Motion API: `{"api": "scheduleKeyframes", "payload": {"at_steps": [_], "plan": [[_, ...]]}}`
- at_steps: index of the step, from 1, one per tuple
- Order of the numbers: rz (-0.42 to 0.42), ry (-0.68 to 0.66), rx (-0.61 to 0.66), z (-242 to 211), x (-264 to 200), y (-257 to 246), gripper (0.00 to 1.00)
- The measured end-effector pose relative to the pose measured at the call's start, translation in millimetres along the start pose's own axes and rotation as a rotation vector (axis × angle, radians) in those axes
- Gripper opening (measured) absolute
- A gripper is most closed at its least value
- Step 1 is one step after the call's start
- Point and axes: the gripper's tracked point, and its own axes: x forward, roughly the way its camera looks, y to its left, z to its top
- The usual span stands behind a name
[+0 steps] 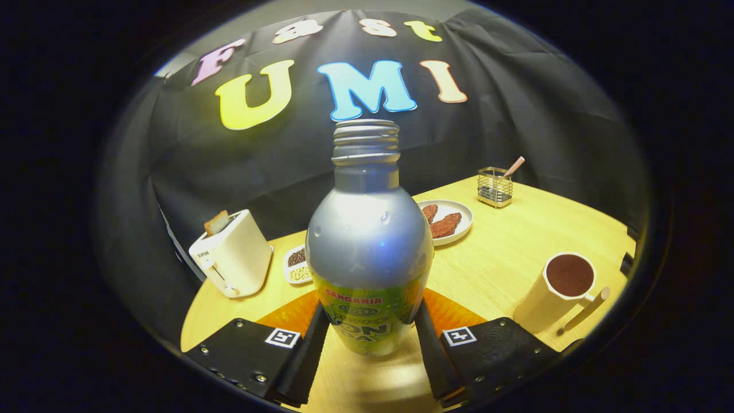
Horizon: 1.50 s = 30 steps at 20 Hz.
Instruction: Take the bottle from table, then pour the juice into the cup, finally place the bottle on the coaster
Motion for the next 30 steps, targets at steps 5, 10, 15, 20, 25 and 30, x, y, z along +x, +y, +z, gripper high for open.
{"api": "scheduleKeyframes", "payload": {"at_steps": [5, 10, 15, 20, 25, 30], "plan": [[-0.03, 0.0, -0.04, 4, 16, 5, 0.76], [-0.074, -0.011, -0.076, 11, 36, 1, 0.76], [-0.113, -0.017, -0.149, 13, 55, -1, 0.76], [-0.111, -0.006, -0.153, 4, 75, 0, 0.76], [-0.095, -0.003, -0.174, -2, 90, -1, 0.76], [-0.094, -0.004, -0.186, -8, 96, -5, 0.78]]}}
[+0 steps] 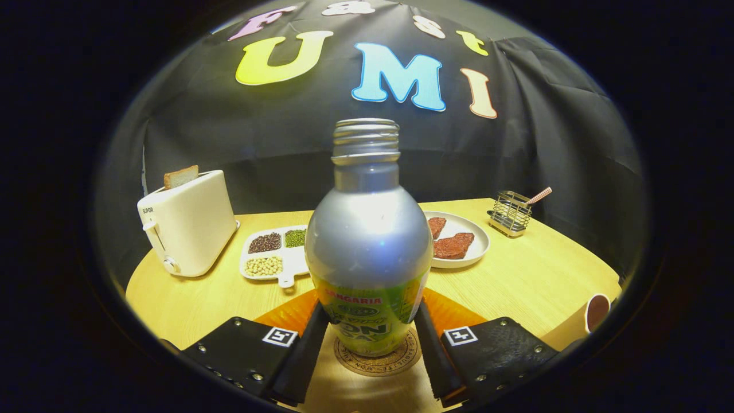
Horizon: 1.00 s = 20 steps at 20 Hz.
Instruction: Take the bottle from table, then pour the juice into the cup, finally place the bottle on the coaster
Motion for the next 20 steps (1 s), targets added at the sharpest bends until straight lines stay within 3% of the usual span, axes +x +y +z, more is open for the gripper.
{"api": "scheduleKeyframes", "payload": {"at_steps": [14, 17, 20], "plan": [[0.008, -0.005, 0.006, -9.8, 3.6, -0.6, 0.8], [0.003, -0.003, 0.023, -11.1, -1.4, -2.2, 0.99], [0.011, -0.004, 0.039, -9.8, -2.4, -1.7, 0.99]]}}
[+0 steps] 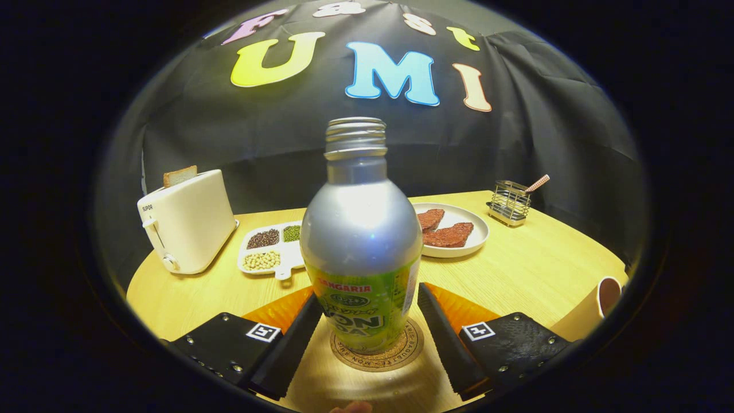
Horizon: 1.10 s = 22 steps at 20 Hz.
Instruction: Take the bottle from table, then pour the juice into the cup, finally place the bottle on the coaster
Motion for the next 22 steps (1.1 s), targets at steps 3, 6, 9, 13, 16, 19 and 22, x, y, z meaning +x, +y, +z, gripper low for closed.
{"api": "scheduleKeyframes", "payload": {"at_steps": [3, 6, 9, 13, 16, 19, 22], "plan": [[0.025, -0.024, 0.018, 10, -9, 4, 0.99], [0.056, -0.057, 0.038, 25, -22, 5, 0.99], [0.08, -0.087, -0.002, 45, -42, 4, 0.99], [0.113, -0.148, -0.002, 73, -77, 1, 0.99], [0.141, -0.184, 0.011, 97, -102, -2, 0.99], [0.156, -0.213, 0.016, 118, -125, -7, 0.99], [0.184, -0.249, 0.011, 139, -146, -14, 0.99]]}}
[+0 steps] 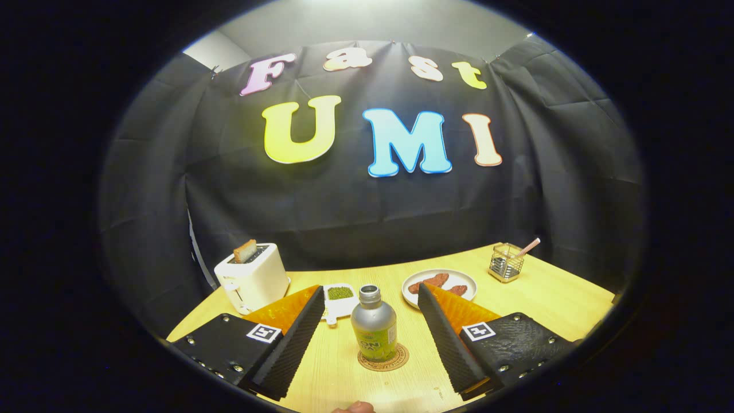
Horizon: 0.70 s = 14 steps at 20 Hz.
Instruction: Take the bottle from table, then pour the juice into the cup, finally place the bottle on the coaster
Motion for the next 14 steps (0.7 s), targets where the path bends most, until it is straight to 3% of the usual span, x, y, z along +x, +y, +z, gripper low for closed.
{"api": "scheduleKeyframes", "payload": {"at_steps": [14], "plan": [[0.09, -0.106, -0.015, 82, -78, 5, 0.99]]}}
